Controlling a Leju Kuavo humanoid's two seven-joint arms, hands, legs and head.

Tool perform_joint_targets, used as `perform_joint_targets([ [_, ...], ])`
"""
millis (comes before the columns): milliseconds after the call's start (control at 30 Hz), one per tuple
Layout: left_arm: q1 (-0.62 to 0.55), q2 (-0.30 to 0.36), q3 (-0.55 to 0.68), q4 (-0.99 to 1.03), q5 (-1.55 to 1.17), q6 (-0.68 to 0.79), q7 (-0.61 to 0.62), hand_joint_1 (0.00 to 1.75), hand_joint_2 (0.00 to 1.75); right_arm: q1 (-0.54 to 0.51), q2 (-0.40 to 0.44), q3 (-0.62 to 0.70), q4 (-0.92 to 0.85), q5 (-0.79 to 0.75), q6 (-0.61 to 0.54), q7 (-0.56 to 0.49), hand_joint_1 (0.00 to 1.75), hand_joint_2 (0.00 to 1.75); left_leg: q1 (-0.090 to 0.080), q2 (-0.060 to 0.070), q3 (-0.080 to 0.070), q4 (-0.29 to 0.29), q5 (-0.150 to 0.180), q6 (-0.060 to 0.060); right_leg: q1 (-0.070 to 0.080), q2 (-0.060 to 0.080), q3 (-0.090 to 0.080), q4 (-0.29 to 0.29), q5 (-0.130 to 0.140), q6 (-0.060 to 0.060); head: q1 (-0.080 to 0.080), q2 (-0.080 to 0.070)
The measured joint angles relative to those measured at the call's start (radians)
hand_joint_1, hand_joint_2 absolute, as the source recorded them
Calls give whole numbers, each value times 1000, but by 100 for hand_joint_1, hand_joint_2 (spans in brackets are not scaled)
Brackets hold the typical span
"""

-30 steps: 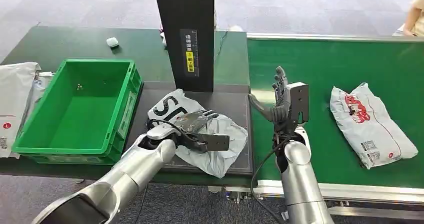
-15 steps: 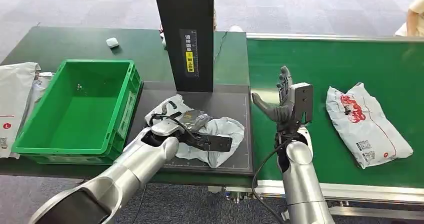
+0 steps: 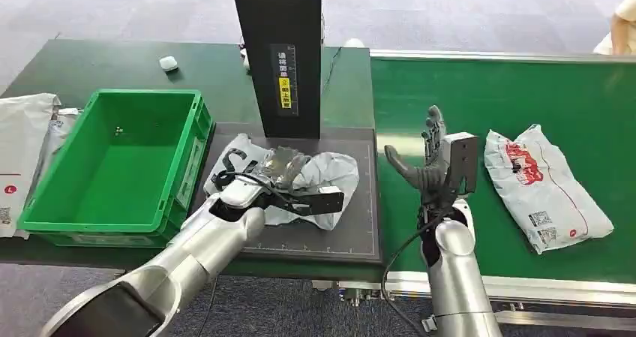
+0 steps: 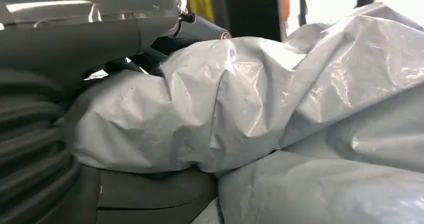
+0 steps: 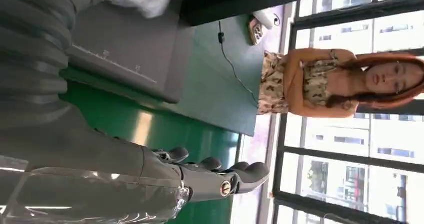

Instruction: Moved the parcel from conveyor to table for the left to box.

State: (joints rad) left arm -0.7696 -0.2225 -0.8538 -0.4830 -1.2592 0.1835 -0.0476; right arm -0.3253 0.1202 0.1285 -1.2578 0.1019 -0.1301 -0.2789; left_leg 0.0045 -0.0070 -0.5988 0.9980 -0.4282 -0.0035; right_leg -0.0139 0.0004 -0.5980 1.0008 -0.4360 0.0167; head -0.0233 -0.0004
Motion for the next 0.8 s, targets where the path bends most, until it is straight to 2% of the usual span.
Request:
perform_joint_targets([
  [67,8,8,8,-24,-3,42,8,175,175,12,-1,-4,-13,0,-2,1,0,175,0,0,0,0,0,0,0,0,0,0,0,0,0,0],
  [100,38,42,49,-132,-18,101,19,175,175,54,-8,-21,-62,0,-5,5,0,175,0,0,0,0,-1,0,0,1,-1,0,-1,-1,0,0],
  [267,92,94,139,-317,-33,93,22,175,175,101,-21,-45,-132,0,-8,5,0,175,0,0,-1,-1,-2,0,0,1,-1,0,-2,-1,0,0],
  [667,129,121,182,-424,-40,89,21,175,175,116,-22,-52,-166,0,-7,6,0,175,0,0,-1,0,-2,0,0,1,-1,0,-2,-1,0,0],
  [800,152,132,211,-466,-60,195,47,175,175,123,-27,-53,-171,0,-20,3,0,175,0,1,-1,0,-2,0,0,1,-1,0,-2,-1,0,0],
])
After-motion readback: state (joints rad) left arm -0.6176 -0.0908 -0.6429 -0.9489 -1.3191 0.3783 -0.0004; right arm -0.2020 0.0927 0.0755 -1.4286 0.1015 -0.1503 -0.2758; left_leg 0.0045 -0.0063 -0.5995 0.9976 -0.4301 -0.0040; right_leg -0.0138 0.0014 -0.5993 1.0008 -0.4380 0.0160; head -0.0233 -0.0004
